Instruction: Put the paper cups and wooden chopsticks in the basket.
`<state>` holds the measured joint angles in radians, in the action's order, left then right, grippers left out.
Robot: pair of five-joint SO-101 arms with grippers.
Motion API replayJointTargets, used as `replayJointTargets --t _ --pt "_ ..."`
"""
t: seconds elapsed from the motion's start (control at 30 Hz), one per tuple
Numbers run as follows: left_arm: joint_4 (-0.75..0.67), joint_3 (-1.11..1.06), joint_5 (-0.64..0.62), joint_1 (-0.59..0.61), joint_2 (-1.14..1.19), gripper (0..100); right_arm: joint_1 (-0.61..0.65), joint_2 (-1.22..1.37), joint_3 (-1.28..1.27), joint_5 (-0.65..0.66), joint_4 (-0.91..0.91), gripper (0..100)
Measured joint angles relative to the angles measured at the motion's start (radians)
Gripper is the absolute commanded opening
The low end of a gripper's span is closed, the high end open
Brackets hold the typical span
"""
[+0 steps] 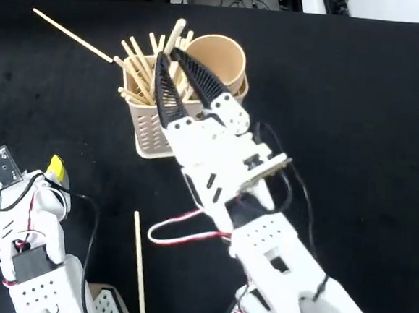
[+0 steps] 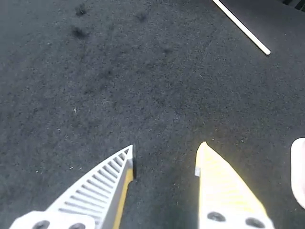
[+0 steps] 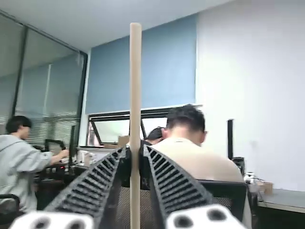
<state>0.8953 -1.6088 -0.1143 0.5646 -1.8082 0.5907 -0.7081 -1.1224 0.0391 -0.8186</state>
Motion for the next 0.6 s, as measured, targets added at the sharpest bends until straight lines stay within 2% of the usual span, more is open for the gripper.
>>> replayJointTargets --t 0.13,0.37,0.47,0.6 --pt "0.000 0.000 0.000 0.000 0.000 21 -0.009 0.100 -0.035 0.014 -0.043 3.8" --pt "0.000 0.000 0.000 0.000 0.000 22 0.008 0.213 -0.054 0.178 -0.043 34.4" --pt "0.000 0.000 0.000 0.000 0.000 22 0.041 0.221 -0.054 0.193 -0.038 32.5" --pt "0.000 0.000 0.000 0.000 0.000 22 0.098 0.212 -0.061 0.196 -0.012 20.8"
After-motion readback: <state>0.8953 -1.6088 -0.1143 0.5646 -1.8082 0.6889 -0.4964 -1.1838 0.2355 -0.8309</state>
